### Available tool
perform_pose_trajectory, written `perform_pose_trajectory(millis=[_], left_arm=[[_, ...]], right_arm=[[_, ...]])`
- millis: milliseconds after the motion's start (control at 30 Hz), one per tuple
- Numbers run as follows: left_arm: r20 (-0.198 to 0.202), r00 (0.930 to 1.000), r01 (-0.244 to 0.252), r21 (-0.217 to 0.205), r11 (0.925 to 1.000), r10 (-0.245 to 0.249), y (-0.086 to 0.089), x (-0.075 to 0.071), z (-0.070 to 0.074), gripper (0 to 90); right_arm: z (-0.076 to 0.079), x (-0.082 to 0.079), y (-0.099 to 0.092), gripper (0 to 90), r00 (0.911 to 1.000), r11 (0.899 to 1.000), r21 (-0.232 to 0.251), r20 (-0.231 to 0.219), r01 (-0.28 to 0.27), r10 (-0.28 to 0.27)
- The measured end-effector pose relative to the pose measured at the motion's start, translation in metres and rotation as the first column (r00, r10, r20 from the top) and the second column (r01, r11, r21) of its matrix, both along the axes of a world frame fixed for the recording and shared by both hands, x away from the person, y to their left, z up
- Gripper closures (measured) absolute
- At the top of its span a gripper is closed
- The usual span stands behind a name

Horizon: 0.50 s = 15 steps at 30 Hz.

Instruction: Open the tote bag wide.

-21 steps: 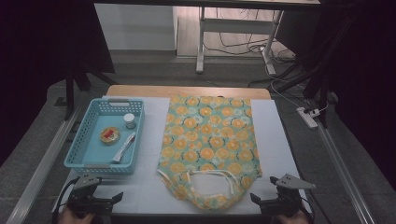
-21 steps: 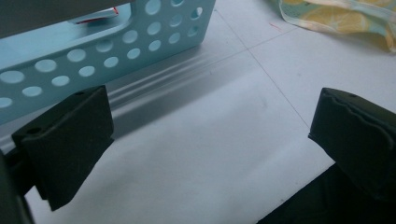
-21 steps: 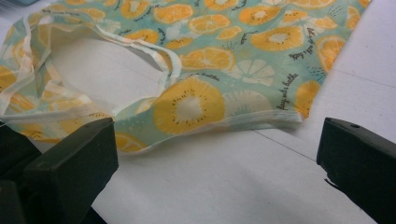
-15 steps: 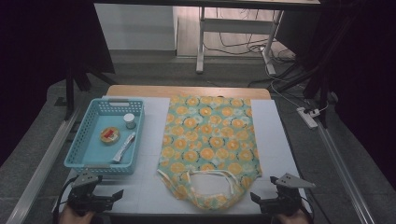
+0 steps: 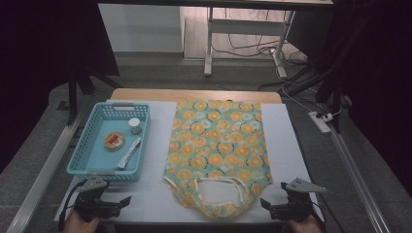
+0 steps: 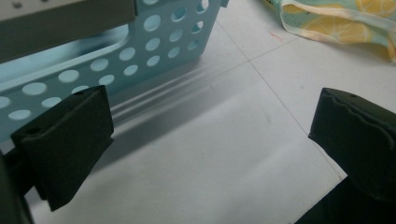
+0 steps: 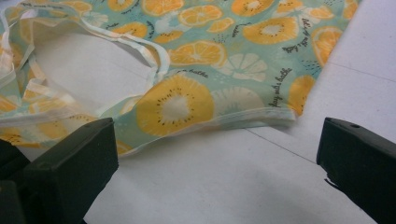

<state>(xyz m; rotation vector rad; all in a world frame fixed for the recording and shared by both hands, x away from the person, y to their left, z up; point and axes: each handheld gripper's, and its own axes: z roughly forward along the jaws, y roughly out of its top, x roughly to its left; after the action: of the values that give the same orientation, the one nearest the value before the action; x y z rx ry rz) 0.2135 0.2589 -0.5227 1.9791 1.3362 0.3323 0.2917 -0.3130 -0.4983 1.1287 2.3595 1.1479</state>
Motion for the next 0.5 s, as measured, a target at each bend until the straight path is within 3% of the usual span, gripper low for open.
perform_pose_trajectory(millis=[267, 500], left_arm=[[0.007, 1.0, 0.001, -0.004, 1.0, -0.001, 0.0003, -0.0009, 0.0003, 0.0], [0.011, 0.9999, 0.005, -0.005, 1.0, -0.005, 0.0002, -0.0015, 0.0004, 0.0]], right_arm=[[0.0002, 0.0006, -0.0008, 0.0, 0.9998, 1.0, 0.017, -0.01, -0.017, 0.017], [0.0052, -0.0027, 0.007, 0.0, 0.9952, 0.995, 0.025, 0.037, -0.092, 0.091]])
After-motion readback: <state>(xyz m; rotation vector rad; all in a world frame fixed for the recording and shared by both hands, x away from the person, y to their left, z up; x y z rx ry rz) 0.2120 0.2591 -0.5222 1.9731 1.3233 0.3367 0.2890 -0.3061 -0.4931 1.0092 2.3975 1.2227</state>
